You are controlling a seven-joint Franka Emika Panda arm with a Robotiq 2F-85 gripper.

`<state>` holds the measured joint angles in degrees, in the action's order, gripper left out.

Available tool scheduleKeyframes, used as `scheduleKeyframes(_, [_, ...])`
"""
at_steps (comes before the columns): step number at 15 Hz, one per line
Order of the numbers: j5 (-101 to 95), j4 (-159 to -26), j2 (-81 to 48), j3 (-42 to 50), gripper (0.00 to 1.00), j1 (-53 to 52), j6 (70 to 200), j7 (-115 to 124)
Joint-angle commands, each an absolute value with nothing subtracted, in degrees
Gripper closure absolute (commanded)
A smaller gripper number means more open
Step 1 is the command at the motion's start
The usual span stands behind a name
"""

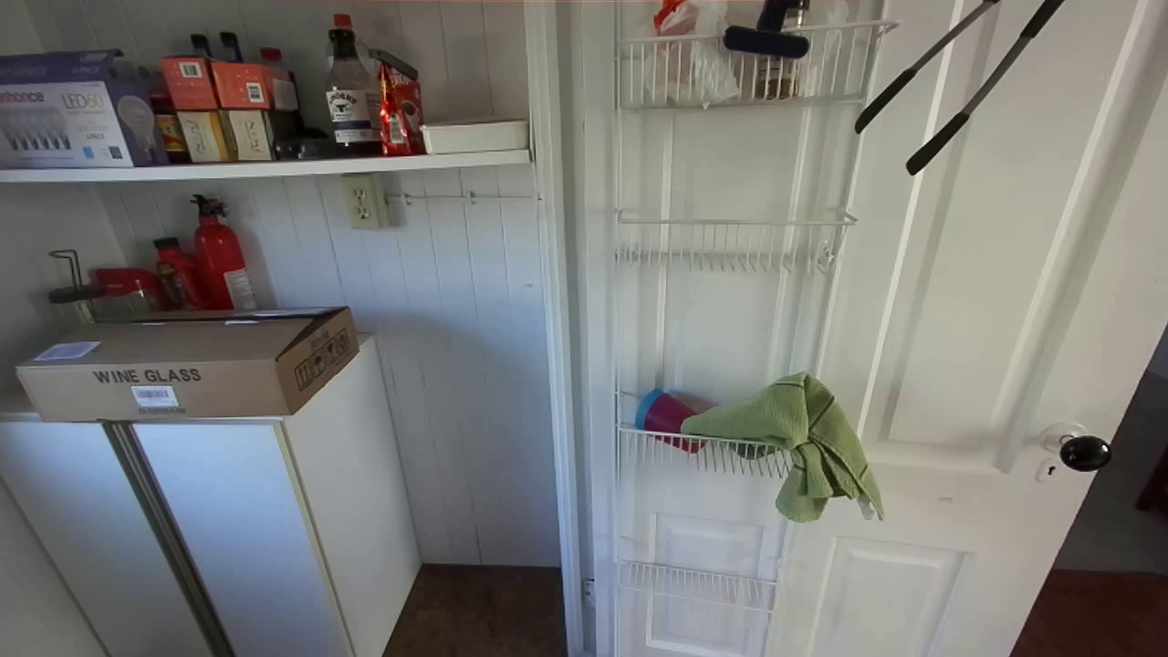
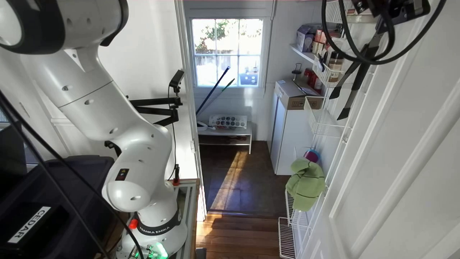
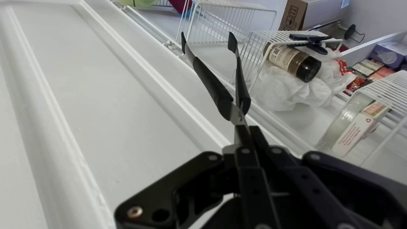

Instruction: Pick up the tongs from the third white rack from the bottom and hang them on the fourth white rack from the bottom

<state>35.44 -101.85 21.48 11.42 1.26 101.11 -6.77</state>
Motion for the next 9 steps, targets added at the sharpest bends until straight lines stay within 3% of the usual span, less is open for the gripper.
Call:
scheduleKeyframes(1, [36.0,-99.5,20.9,11.6,0.99,1.9,99.6,-6.7])
scheduleKeyframes(9, [36.5,-91.1,19.6,13.4,0.99,1.9,93.7,-6.3])
